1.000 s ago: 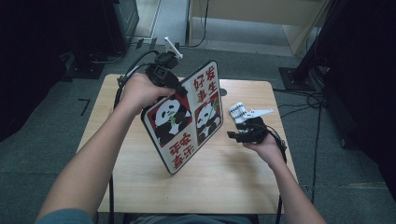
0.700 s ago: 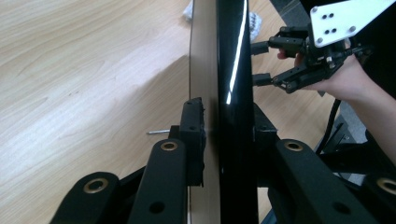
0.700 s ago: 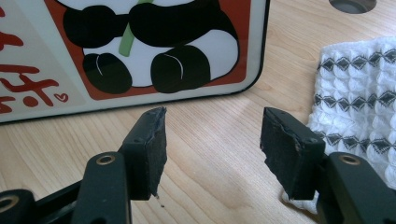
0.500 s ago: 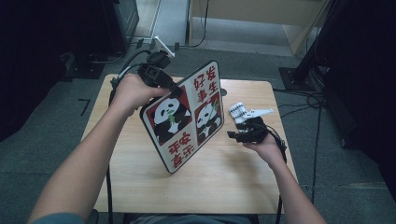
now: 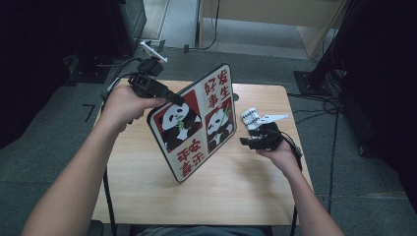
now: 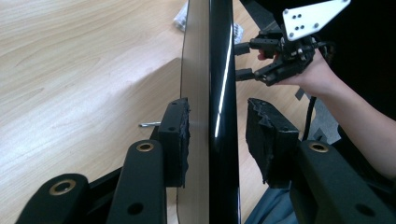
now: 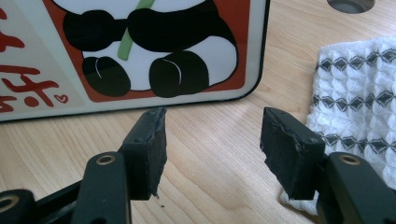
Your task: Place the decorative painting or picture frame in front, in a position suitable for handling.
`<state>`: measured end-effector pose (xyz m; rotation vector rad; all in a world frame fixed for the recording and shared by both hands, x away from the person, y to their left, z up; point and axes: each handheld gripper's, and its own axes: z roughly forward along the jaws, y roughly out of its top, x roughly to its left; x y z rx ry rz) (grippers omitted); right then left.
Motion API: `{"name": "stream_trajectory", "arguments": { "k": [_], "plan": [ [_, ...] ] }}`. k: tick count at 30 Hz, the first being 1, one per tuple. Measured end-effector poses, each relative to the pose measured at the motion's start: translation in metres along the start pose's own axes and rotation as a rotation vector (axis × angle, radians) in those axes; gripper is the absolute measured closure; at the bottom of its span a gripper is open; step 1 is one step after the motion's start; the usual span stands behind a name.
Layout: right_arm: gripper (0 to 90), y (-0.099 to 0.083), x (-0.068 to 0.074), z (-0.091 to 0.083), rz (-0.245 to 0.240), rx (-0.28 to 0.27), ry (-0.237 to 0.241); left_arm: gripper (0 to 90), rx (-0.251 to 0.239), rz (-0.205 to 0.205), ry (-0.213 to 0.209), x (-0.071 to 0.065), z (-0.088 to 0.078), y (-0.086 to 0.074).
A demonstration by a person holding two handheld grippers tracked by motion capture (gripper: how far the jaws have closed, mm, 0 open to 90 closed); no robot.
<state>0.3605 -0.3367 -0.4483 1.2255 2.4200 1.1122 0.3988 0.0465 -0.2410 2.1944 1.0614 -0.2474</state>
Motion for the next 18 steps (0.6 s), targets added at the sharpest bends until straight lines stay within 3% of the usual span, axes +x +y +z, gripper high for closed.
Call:
{"name": "stream_trajectory", "arguments": {
  "k": [18],
  "plan": [
    [42.3,-0.002,-0.005,-0.001,0.018,0.003,-0.008,52.5,-0.06,0.002,-0.004,-0.007,-0.021,-0.038]
  ]
}}
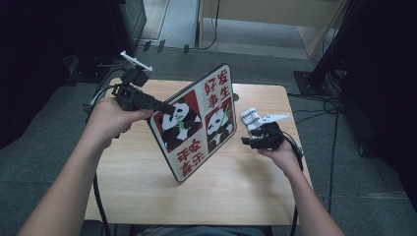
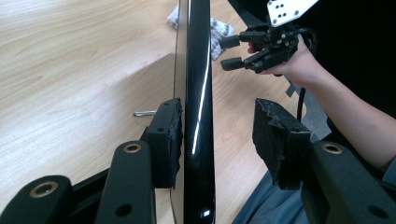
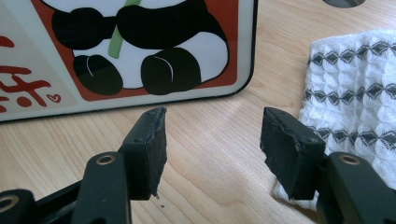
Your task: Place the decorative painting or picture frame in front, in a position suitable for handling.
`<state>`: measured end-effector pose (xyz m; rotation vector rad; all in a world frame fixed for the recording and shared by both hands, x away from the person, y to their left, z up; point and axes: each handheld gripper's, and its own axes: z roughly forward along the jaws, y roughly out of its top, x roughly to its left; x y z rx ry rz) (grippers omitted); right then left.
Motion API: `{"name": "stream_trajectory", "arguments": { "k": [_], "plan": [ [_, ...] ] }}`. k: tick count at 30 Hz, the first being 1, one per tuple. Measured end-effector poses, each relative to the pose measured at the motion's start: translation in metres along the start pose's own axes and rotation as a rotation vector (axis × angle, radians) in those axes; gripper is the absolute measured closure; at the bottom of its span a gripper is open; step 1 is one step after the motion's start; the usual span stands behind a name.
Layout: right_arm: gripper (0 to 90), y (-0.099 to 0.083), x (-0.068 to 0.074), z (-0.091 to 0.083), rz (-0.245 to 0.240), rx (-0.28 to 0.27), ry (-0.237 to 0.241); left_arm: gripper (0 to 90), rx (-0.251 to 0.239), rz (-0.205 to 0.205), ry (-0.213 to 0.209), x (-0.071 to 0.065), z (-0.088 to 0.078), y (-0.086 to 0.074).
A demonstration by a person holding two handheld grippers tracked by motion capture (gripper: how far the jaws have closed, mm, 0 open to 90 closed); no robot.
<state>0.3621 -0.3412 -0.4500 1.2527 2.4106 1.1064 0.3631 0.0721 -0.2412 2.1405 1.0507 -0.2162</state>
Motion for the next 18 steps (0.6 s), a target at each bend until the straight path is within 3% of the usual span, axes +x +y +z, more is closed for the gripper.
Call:
{"name": "stream_trajectory", "arguments": {
  "k": [15,18],
  "plan": [
    [42.3,-0.001,-0.007,0.0,0.022,0.0,-0.009,50.7,-0.066,-0.007,-0.005,0.008,-0.001,-0.037],
    [42.3,-0.001,-0.009,0.001,0.028,0.001,-0.013,50.4,-0.078,0.011,0.027,0.007,-0.003,-0.046]
  ]
}}
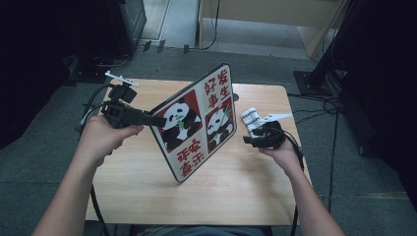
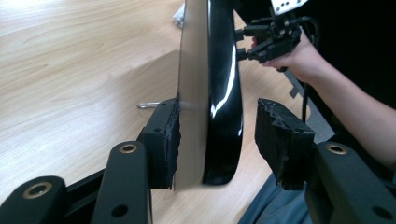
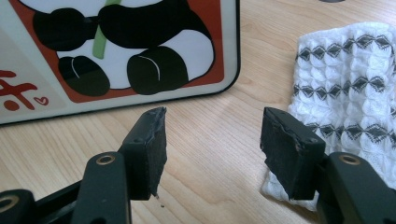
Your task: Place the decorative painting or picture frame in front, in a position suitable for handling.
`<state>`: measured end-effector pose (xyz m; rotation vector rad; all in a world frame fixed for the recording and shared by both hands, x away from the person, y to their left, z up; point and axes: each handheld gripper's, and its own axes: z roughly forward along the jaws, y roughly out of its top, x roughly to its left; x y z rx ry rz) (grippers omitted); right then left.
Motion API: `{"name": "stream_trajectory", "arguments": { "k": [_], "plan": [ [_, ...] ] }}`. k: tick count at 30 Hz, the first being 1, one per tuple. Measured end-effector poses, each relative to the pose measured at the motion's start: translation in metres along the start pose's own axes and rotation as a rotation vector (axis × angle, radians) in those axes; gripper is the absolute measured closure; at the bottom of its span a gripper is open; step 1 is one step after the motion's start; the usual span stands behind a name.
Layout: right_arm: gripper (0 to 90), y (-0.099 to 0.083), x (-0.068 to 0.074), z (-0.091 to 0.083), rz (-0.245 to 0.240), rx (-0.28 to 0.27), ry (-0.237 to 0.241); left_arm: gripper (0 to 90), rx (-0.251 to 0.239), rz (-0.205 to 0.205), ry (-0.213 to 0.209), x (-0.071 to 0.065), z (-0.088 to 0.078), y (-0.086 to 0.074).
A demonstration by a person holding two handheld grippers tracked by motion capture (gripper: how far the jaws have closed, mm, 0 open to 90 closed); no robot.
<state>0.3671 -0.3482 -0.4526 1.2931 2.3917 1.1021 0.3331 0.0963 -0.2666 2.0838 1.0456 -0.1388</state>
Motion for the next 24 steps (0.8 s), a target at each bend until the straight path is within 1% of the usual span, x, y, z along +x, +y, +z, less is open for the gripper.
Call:
{"name": "stream_trajectory", "arguments": {
  "k": [1,4,7,10,13,15,19,21,24],
  "plan": [
    [42.3,0.0,-0.001,0.0,0.0,0.001,0.0,50.5,-0.004,0.006,-0.002,-0.001,-0.001,-0.003],
    [42.3,0.0,-0.003,0.0,0.006,0.0,-0.002,50.4,-0.014,0.015,0.018,-0.002,-0.001,-0.011],
    [43.1,0.0,-0.005,0.0,0.008,0.004,0.002,50.1,-0.033,0.007,0.017,0.0,0.0,-0.02],
    [43.0,0.001,-0.008,0.002,0.021,0.016,0.002,49.9,-0.053,0.004,0.019,0.004,0.002,-0.03],
    [43.0,0.001,-0.011,0.003,0.018,0.029,0.0,50.1,-0.088,0.004,0.031,0.007,0.005,-0.039],
    [43.1,0.002,-0.012,0.004,0.017,0.029,-0.001,50.3,-0.1,-0.005,0.02,0.009,0.007,-0.046],
    [45.2,0.006,-0.018,0.005,0.012,0.024,-0.015,50.2,-0.11,-0.013,0.011,0.011,0.013,-0.055],
    [45.7,0.009,-0.022,0.005,0.006,0.018,-0.035,50.2,-0.114,0.0,0.027,0.009,0.016,-0.059],
    [46.5,0.012,-0.03,0.003,0.032,-0.016,-0.056,50.1,-0.109,0.01,0.022,0.008,0.023,-0.064]
  ]
}}
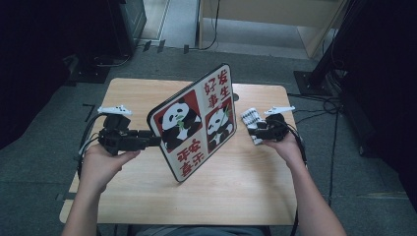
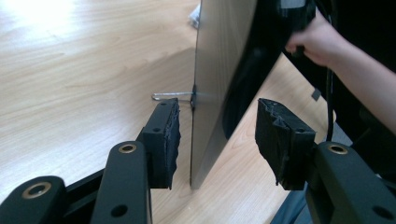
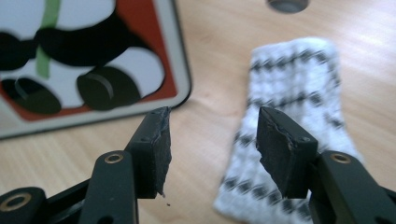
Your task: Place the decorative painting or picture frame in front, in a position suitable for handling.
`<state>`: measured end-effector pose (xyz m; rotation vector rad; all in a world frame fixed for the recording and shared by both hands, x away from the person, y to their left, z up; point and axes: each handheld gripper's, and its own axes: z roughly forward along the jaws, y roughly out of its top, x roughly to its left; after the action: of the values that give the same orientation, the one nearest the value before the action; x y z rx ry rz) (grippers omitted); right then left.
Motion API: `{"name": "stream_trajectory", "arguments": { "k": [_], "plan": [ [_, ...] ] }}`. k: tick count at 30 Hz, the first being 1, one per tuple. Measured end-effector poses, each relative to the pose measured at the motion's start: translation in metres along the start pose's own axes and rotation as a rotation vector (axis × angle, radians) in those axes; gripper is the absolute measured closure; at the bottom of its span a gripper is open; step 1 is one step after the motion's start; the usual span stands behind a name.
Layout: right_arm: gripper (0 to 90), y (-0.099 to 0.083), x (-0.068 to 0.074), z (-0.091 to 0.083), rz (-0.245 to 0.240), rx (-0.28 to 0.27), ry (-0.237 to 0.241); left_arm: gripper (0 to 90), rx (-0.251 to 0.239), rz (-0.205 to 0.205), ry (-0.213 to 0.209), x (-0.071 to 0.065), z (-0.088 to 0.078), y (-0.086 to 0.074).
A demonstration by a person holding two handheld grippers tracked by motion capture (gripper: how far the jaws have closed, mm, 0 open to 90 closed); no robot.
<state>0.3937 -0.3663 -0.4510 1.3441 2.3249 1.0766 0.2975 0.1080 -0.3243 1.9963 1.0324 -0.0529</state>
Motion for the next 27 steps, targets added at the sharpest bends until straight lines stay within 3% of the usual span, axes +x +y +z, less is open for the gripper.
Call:
{"name": "stream_trajectory", "arguments": {
  "k": [9,15,19,23,27],
  "plan": [
    [47.9,0.006,-0.029,0.01,0.053,-0.003,-0.061,50.1,0.004,0.009,0.01,0.0,0.017,-0.012],
    [46.4,0.007,-0.046,0.029,0.09,0.043,-0.118,49.2,0.004,-0.004,0.012,0.005,0.022,-0.016],
    [45.8,-0.001,-0.056,0.046,0.127,0.094,-0.118,48.9,-0.011,-0.01,0.0,0.006,0.022,-0.017],
    [44.5,-0.004,-0.057,0.051,0.149,0.102,-0.111,49.0,-0.033,-0.016,-0.005,0.007,0.022,-0.017],
    [43.7,-0.003,-0.054,0.052,0.125,0.101,-0.119,49.0,-0.041,-0.024,-0.035,0.008,0.024,-0.017]
  ]
}}
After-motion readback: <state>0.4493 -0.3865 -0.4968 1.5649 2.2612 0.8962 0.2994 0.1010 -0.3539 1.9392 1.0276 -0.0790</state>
